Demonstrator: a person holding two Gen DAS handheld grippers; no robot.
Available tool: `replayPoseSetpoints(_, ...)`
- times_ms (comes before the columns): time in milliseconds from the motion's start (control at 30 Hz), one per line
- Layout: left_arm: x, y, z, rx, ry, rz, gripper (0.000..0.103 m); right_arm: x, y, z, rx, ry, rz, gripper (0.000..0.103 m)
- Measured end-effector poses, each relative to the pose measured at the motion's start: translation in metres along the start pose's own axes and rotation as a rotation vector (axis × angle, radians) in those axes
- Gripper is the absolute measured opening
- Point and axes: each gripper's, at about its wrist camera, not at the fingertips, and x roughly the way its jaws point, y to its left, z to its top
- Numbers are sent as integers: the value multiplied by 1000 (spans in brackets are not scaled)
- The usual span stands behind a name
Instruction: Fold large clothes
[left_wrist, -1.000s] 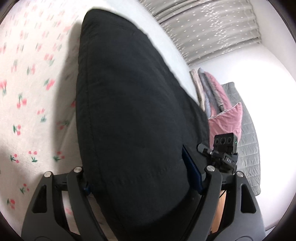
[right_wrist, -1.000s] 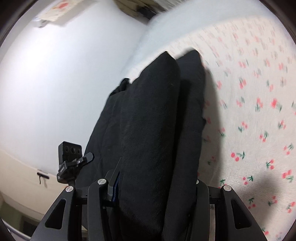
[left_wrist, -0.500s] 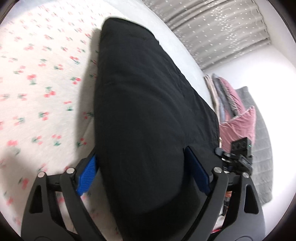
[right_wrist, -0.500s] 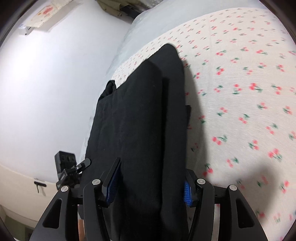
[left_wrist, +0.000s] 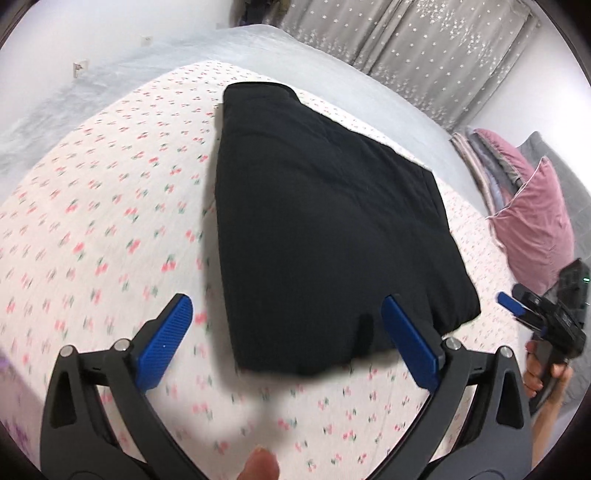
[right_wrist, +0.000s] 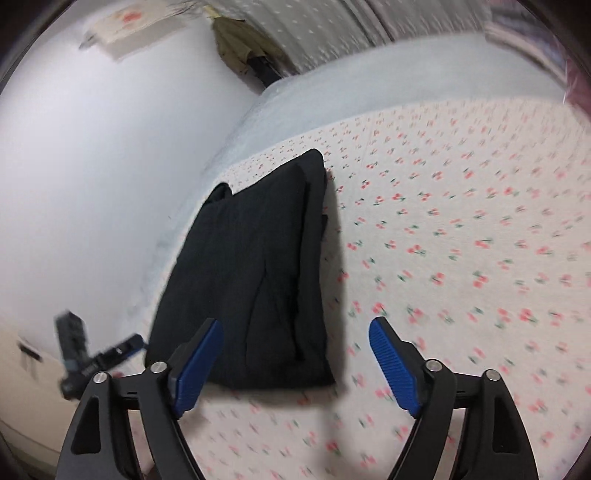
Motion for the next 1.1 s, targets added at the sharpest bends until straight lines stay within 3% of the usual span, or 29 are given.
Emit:
replayPoseSetpoints(167, -20, -27, -42, 39, -18, 113, 102, -23, 22, -40, -98, -4, -167, 86)
replayPoseSetpoints(333, -35, -48, -76, 47, -3, 132, 102, -31, 32, -75, -147, -32, -317, 86)
replayPoseSetpoints(767, -47, -71, -118, 63, -91, 298, 102, -30, 60, -122, -235, -125, -391, 86)
replayPoseSetpoints(1100, -33, -84, -126, 64, -121, 329, 102, -17, 63, -131, -258, -132, -418, 86)
